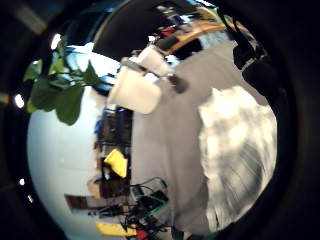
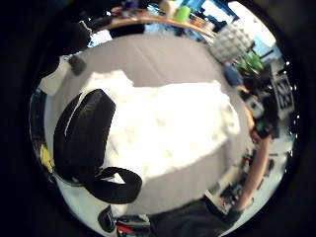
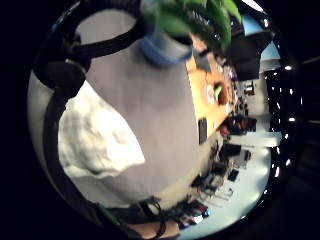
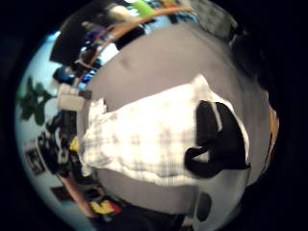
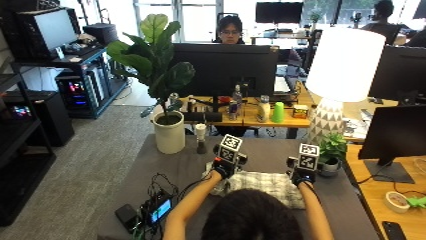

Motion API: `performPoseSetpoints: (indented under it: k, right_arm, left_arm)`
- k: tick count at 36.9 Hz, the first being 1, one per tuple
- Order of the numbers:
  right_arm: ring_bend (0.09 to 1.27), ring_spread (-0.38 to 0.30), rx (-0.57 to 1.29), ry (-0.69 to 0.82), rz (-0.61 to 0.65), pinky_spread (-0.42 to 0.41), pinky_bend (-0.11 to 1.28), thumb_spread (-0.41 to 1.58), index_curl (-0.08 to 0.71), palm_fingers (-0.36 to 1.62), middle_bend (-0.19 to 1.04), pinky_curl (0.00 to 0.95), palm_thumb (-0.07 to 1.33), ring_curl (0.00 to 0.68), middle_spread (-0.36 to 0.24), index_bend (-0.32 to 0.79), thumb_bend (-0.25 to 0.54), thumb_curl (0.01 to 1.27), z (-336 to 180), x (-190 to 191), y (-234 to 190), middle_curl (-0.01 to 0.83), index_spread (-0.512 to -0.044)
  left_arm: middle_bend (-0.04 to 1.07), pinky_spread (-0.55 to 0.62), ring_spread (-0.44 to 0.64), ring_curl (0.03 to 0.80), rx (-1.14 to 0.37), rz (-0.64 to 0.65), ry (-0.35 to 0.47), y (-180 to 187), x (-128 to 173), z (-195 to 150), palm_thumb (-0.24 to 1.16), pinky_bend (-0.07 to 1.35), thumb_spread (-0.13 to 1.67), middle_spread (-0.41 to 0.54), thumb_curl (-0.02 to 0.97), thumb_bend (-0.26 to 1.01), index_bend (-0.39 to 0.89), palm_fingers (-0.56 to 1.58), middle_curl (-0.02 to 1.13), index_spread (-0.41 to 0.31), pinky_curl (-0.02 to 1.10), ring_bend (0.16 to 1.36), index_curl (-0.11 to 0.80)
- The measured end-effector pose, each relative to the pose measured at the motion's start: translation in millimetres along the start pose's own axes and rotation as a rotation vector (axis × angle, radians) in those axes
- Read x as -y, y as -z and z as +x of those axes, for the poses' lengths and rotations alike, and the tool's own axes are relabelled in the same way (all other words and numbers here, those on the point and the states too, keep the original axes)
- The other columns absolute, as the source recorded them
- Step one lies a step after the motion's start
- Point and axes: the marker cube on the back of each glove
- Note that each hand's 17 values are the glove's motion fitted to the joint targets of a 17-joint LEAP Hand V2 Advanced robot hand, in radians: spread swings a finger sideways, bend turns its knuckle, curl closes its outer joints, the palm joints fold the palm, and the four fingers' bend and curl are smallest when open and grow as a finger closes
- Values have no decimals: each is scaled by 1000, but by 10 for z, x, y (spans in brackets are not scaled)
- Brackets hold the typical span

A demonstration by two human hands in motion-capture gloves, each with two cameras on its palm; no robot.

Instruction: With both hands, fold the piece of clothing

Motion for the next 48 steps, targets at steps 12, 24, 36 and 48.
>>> performPoseSetpoints:
  k: [12,24,36,48]
  right_arm:
    - [420,54,-7,-357,-241,164,614,1106,302,377,154,445,504,421,29,52,-67,462,934,-267,-793,427,-211]
    - [596,-25,31,-306,-123,27,685,1184,176,727,308,404,651,402,13,-26,43,421,752,-15,-1108,436,-174]
    - [771,-189,185,-286,-13,-242,740,990,188,1252,423,441,986,480,-117,115,116,479,792,593,-1210,485,-192]
    - [688,-222,465,-116,157,-274,712,559,265,1252,430,446,1024,467,-152,161,-4,585,-371,606,-116,498,-198]
  left_arm:
    - [105,42,-57,409,38,-532,-52,-875,-558,614,64,359,1273,-29,136,12,117,292,354,-111,407,538,323]
    - [144,186,50,373,-52,-521,-33,-1077,-493,591,35,400,1226,22,154,-16,156,244,295,-101,370,585,306]
    - [145,145,40,369,-31,-613,47,-618,-569,208,78,420,1192,49,184,-10,145,266,276,-96,368,625,309]
    - [161,105,8,357,-297,-259,234,-59,-469,-700,73,401,1176,41,194,-18,169,366,282,-99,358,627,322]
